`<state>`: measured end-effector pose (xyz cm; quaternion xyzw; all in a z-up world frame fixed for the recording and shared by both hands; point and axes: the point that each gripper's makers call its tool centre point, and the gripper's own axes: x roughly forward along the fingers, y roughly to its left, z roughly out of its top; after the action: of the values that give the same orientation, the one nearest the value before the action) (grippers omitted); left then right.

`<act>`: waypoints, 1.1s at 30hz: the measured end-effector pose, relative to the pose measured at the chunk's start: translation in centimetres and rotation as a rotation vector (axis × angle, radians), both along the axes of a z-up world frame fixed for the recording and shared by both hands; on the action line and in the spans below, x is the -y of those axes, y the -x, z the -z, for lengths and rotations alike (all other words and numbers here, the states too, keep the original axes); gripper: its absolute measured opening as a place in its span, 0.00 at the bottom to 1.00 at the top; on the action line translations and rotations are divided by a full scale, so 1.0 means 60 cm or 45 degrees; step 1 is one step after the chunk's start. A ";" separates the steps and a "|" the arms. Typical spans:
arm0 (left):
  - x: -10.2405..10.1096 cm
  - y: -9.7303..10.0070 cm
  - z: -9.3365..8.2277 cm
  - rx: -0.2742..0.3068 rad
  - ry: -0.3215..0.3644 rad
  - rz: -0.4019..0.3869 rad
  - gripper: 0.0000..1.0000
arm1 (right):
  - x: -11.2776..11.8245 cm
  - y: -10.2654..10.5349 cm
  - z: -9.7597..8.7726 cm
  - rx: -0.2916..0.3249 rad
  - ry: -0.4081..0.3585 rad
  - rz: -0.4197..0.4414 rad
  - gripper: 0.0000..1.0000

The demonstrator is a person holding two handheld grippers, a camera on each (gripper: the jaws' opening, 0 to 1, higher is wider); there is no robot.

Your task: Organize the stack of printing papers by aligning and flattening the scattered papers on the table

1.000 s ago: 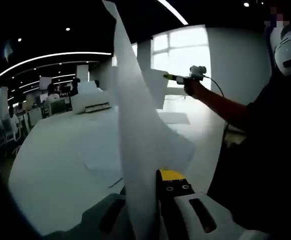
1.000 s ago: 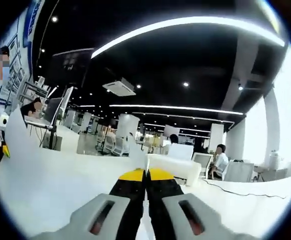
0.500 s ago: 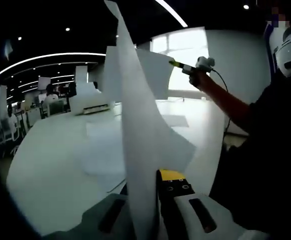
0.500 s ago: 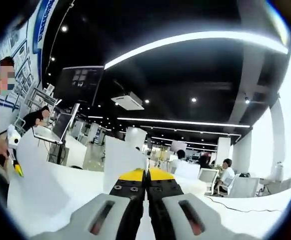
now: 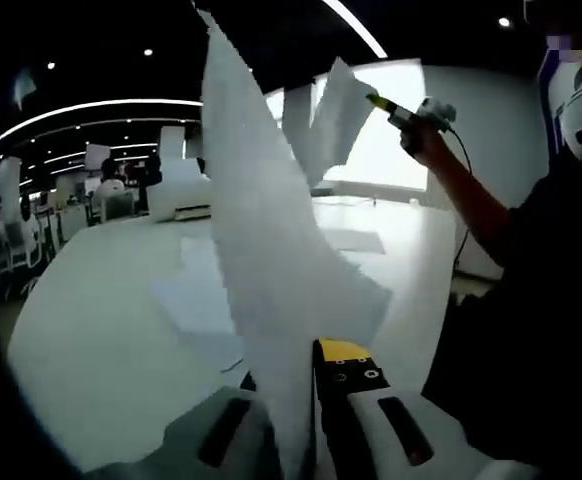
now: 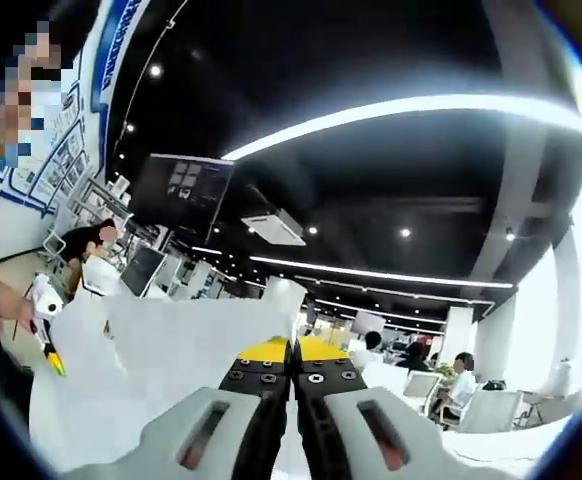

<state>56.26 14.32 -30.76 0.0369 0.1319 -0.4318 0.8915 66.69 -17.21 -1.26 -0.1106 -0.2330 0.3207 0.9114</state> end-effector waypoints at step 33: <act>-0.014 -0.007 0.006 0.026 -0.002 -0.058 0.06 | -0.052 0.115 0.005 -0.041 0.073 -0.206 0.00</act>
<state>56.69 15.14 -31.13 0.0389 0.1241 -0.4110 0.9023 59.76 -14.08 -1.53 -0.1124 -0.2173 0.4017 0.8825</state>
